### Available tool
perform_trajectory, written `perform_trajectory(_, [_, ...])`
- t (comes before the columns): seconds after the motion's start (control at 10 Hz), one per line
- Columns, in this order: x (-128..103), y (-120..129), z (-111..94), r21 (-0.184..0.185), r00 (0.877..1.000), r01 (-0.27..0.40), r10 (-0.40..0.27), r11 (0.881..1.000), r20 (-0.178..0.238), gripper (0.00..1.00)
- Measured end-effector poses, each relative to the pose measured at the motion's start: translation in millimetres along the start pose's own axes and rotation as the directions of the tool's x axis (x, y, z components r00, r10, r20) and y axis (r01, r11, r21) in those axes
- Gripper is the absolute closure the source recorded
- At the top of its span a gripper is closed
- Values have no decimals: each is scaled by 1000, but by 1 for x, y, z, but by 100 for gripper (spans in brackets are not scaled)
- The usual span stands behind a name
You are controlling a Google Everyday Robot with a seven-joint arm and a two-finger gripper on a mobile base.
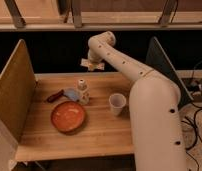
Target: Place the eraser in the ceramic cup
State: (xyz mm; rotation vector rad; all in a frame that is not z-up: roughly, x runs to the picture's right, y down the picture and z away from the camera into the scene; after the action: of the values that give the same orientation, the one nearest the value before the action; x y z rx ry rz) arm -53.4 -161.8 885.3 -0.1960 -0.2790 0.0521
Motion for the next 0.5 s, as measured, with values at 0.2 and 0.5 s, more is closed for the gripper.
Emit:
perform_trajectory(0.2, [-9,1,-20,19,1000,8,-8,1000,14,100])
perform_trajectory(0.5, [-11,2,-21,21,1000,11,-11,1000,16,100])
